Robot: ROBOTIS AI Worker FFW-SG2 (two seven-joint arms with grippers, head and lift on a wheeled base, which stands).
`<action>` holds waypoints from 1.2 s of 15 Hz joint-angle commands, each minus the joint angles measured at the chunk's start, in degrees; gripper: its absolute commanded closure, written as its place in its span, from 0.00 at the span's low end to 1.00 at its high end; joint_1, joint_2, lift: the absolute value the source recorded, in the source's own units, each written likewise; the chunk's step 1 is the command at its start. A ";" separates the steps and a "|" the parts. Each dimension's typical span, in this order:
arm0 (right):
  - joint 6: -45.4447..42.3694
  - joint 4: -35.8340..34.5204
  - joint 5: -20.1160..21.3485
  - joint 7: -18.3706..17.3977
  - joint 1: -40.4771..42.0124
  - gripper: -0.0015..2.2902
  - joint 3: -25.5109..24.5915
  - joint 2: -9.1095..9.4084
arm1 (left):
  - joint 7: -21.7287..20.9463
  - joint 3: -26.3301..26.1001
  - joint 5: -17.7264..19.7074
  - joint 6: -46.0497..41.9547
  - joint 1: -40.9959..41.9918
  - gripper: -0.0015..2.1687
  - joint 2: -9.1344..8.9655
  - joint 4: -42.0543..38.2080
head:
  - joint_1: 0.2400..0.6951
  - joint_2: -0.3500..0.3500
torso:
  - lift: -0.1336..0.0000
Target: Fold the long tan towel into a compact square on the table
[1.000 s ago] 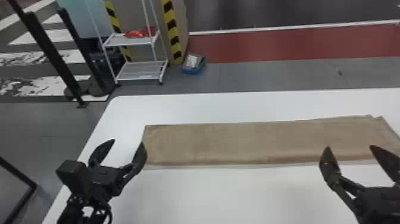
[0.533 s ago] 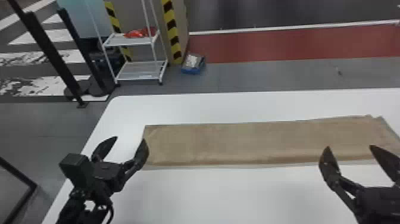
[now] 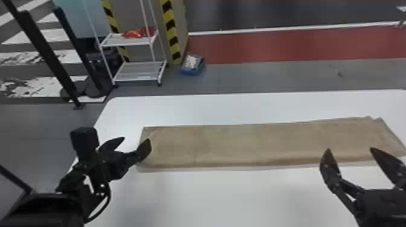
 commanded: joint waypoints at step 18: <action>0.00 0.71 -0.18 -0.08 -0.17 0.08 -0.62 0.14 | -5.62 2.36 1.38 24.65 -8.73 0.99 -1.27 2.53 | 1.00 0.69 | 0.07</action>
